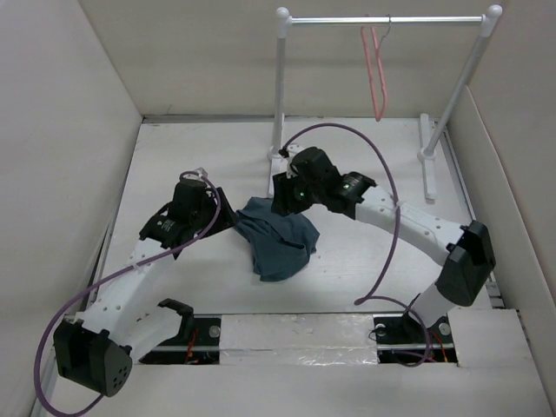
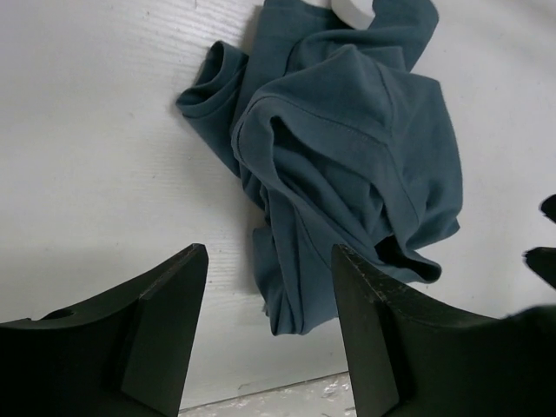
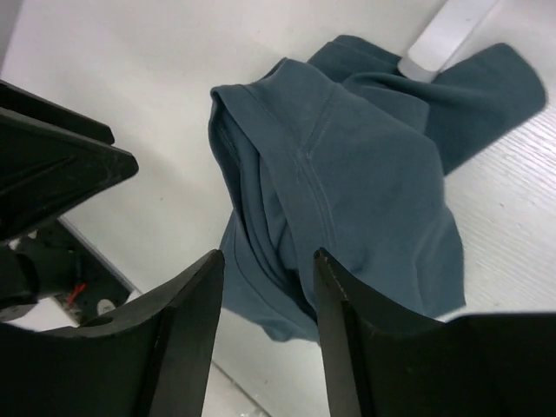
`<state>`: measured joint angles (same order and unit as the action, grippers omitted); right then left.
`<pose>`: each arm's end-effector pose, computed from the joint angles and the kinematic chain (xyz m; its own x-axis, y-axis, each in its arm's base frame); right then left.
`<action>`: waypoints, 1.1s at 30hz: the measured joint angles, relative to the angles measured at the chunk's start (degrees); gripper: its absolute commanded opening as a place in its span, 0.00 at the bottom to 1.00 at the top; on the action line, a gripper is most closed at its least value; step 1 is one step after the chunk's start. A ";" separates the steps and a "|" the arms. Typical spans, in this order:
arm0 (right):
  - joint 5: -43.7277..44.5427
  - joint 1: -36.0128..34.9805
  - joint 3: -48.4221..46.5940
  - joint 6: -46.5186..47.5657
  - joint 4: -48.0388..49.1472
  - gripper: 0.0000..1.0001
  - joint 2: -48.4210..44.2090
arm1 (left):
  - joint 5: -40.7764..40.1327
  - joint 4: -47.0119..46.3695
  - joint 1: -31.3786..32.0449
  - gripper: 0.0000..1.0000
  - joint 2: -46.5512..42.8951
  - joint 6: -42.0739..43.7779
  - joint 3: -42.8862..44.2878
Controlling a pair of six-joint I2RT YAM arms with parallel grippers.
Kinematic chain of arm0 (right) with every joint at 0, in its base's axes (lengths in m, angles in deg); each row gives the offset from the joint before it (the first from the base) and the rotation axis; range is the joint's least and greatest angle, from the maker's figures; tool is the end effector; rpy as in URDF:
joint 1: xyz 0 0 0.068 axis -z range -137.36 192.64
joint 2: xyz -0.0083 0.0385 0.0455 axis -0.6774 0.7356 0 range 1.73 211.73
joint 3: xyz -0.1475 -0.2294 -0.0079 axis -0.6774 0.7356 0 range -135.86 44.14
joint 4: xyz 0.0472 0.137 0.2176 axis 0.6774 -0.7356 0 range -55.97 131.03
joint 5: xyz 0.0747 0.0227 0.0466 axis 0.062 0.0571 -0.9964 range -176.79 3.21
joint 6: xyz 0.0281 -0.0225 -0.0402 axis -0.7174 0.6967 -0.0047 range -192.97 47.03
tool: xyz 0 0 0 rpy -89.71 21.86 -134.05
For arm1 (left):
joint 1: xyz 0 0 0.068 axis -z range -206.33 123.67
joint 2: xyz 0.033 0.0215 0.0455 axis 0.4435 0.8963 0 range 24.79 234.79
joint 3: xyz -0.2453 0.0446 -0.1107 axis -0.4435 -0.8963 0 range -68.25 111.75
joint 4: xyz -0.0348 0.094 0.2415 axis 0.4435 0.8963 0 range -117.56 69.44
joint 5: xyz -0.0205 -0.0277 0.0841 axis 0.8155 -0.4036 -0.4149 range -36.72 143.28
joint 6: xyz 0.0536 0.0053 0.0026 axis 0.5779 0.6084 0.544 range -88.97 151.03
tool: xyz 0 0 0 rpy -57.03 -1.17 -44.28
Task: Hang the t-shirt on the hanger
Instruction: Pick up the T-shirt from the center of the board.
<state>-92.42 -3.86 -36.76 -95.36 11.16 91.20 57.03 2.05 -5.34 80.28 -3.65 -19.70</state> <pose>0.2415 0.2596 0.3322 -0.6908 -0.1773 -0.7009 -0.5533 0.7536 0.3548 0.1942 -0.0770 0.2957 -0.6884 -0.3441 -0.6386 0.0180 0.8720 -0.4892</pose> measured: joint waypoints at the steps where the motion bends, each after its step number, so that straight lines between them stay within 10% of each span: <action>1: 0.28 -0.59 0.00 0.63 1.05 0.47 1.66 | 0.28 -0.85 0.00 0.56 0.15 -0.42 -0.63; 9: 1.57 -1.66 0.00 2.36 5.38 0.43 6.88 | 0.70 -7.37 0.00 0.54 6.19 -1.40 -3.13; 18: 1.95 -1.55 0.00 2.73 7.02 0.00 6.75 | -0.26 -13.70 0.00 0.45 15.89 0.15 -3.08; 23: 2.21 -1.55 0.00 2.73 7.02 0.21 6.75 | -0.92 -14.14 0.00 0.41 18.21 1.25 -2.97; 27: 2.21 -1.55 0.00 2.91 7.15 0.46 6.75 | -0.74 -15.61 0.00 0.00 20.00 1.68 -2.32; 33: 2.25 -1.55 0.00 3.21 7.41 0.60 6.78 | -0.46 -14.69 0.00 0.00 21.81 3.26 1.73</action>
<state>-90.17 -5.41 -36.76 -92.15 18.57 97.97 56.57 -12.64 -5.34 102.09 -0.39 -17.97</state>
